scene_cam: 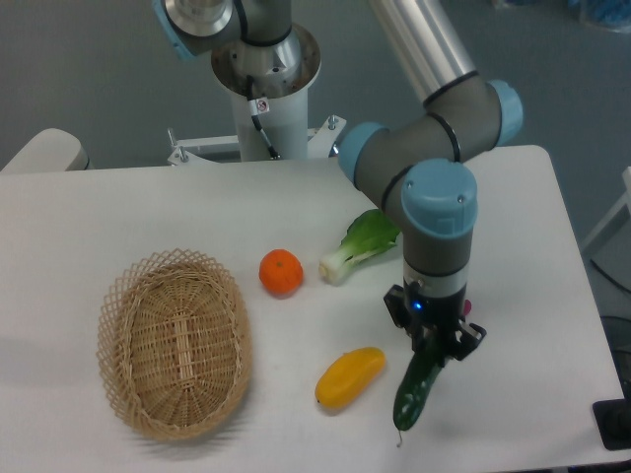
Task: Place the cucumber on the table
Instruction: 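Move the held cucumber away from the eggplant and lower it to the table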
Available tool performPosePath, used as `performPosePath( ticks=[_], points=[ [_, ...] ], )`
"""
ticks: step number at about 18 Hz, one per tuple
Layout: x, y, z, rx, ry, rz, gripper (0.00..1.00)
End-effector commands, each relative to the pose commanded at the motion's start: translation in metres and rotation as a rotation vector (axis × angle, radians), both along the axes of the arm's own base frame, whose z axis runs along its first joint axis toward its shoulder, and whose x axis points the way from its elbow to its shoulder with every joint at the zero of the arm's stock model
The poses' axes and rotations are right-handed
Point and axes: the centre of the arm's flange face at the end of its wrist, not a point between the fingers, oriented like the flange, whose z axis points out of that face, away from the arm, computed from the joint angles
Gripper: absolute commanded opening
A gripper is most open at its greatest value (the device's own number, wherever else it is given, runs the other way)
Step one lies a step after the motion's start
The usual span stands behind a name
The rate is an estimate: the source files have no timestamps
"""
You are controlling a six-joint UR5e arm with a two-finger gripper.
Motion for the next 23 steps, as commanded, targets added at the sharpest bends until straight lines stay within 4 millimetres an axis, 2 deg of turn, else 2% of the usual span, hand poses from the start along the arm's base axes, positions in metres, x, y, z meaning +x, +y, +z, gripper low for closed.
performPosePath(
  ticks=[2,4,7,10,15,17,22,23],
  points=[
    [-0.008,0.004,-0.016,-0.046,0.018,-0.129,0.33],
    [-0.016,0.002,-0.027,-0.077,0.026,-0.180,0.33],
    [-0.035,-0.015,-0.037,-0.132,0.044,-0.238,0.33],
    [-0.052,-0.021,-0.054,-0.175,0.052,-0.337,0.33],
    [-0.063,-0.018,-0.083,-0.182,0.029,-0.346,0.33],
    [-0.062,-0.019,-0.091,-0.186,0.015,-0.341,0.33],
    [-0.060,-0.020,-0.094,-0.189,0.008,-0.338,0.34],
    [-0.059,-0.020,-0.094,-0.189,0.006,-0.340,0.39]
  ],
)
